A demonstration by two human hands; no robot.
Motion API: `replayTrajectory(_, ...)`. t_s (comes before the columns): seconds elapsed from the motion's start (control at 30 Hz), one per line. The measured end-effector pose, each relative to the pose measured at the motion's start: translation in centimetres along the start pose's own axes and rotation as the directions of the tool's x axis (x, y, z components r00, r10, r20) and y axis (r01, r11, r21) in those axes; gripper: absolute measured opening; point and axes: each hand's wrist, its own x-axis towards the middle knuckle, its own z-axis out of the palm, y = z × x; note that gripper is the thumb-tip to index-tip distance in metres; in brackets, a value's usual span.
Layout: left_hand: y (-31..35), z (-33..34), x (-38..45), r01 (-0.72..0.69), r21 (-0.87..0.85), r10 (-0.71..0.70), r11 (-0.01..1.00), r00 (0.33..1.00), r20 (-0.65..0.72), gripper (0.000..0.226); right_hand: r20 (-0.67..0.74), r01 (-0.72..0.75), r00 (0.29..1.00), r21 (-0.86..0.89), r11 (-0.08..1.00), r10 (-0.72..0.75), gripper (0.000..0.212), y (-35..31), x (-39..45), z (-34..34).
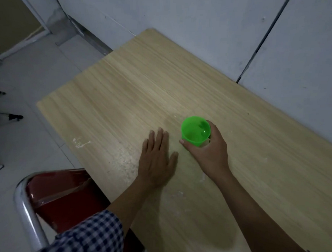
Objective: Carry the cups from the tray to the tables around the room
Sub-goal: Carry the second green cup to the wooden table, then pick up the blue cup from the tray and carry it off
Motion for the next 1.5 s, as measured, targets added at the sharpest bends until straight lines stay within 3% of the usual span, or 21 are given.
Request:
replayTrajectory(0.13, -0.2, 0.5, 0.0, -0.016, 0.075, 0.017, 0.997, 1.0, -0.012, 0.078, -0.005, 0.013, 1.0, -0.007, 1.0, -0.013, 0.082, 0.5, 0.9, 0.2)
replayTrajectory(0.53, 0.1, 0.3, -0.1, -0.005, 0.079, 0.004, 0.997, 1.0, 0.005, 0.079, -0.024, -0.017, 1.0, 0.011, 1.0, 0.017, 0.082, 0.7, 1.2, 0.6)
replayTrajectory(0.8, 0.0, 0.5, -0.2, -0.016, 0.09, 0.017, 0.996, 1.0, -0.013, 0.078, 0.077, -0.101, 0.991, -0.089, 0.991, 0.108, 0.075, 1.6, 0.7, -0.3)
replayTrajectory(0.97, 1.2, -0.3, -2.0, 0.034, 0.059, -0.038, 0.998, 0.996, 0.075, 0.069, 0.064, -0.153, 0.985, -0.107, 0.982, 0.16, 0.068, 0.9, -1.9, -2.4)
replayTrajectory(1.07, 2.3, -1.5, -4.5, 0.027, 0.056, -0.037, 0.998, 0.982, 0.185, 0.068, 0.031, -0.189, 0.981, -0.097, 0.977, 0.193, 0.052, -0.1, -4.6, -3.9)
replayTrajectory(1.17, 3.2, -3.4, -7.2, 0.003, -0.041, 0.008, 0.999, 0.962, 0.273, 0.061, 0.026, -0.247, 0.968, -0.057, 0.967, 0.248, 0.032, -1.6, -8.3, -5.5)
replayTrajectory(1.23, 4.2, -5.5, -9.0, 0.107, -0.23, -0.034, 0.967, 0.953, 0.3, 0.051, 0.006, -0.27, 0.963, -0.033, 0.962, 0.27, 0.024, -2.8, -11.3, -6.5)
replayTrajectory(1.33, 5.8, -9.0, -12.0, 0.255, -0.481, -0.081, 0.839, 0.932, 0.353, 0.035, -0.033, -0.3, 0.954, 0.0, 0.954, 0.299, 0.022, -5.0, -16.5, -7.8)
replayTrajectory(1.5, 6.6, -12.9, -18.0, 0.08, -0.592, 0.141, 0.802, 0.938, 0.317, 0.029, -0.188, -0.367, 0.91, 0.046, 0.929, 0.369, 0.032, -7.8, -26.5, -9.9)
